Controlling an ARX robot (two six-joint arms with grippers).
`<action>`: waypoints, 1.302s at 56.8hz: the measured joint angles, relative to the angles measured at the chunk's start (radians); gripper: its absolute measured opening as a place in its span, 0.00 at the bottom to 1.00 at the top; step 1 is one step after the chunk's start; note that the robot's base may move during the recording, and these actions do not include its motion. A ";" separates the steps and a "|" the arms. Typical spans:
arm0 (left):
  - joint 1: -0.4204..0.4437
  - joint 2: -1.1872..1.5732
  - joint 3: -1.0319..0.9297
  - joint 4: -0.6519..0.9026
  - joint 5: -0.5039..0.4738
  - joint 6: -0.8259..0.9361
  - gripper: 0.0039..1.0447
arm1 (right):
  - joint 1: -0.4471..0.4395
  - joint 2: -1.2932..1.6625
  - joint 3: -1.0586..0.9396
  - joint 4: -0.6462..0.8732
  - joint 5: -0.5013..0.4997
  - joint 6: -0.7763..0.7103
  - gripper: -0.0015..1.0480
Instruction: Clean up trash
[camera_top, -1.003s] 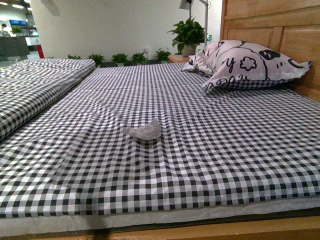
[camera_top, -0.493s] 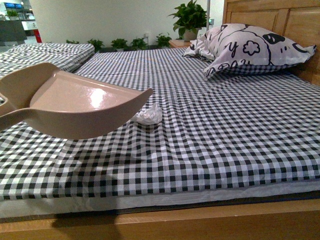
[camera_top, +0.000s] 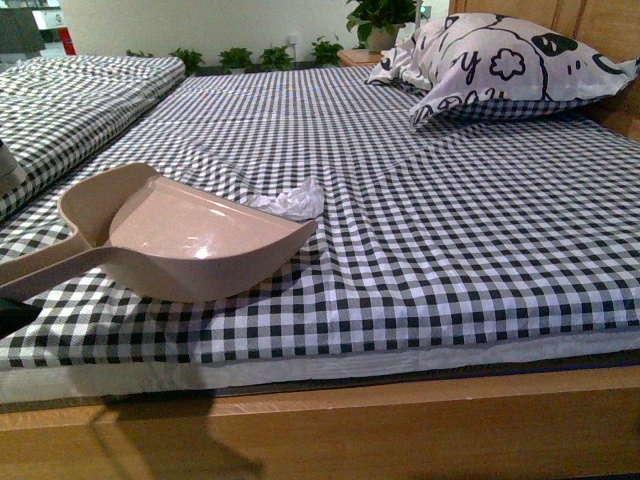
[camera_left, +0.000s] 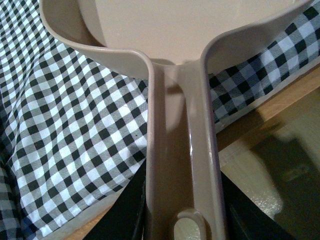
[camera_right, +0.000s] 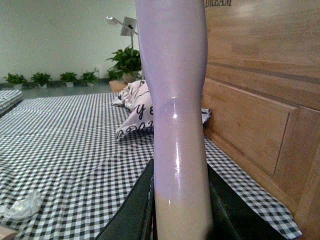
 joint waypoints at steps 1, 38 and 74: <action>0.001 0.003 0.001 0.002 0.001 0.000 0.26 | 0.000 0.000 0.000 0.000 0.000 0.000 0.20; 0.024 0.143 0.059 0.010 0.034 0.019 0.26 | 0.000 0.000 0.000 0.000 0.000 0.000 0.20; 0.025 0.147 0.076 -0.023 0.047 0.031 0.26 | -0.066 0.438 0.409 -0.514 -0.205 0.063 0.20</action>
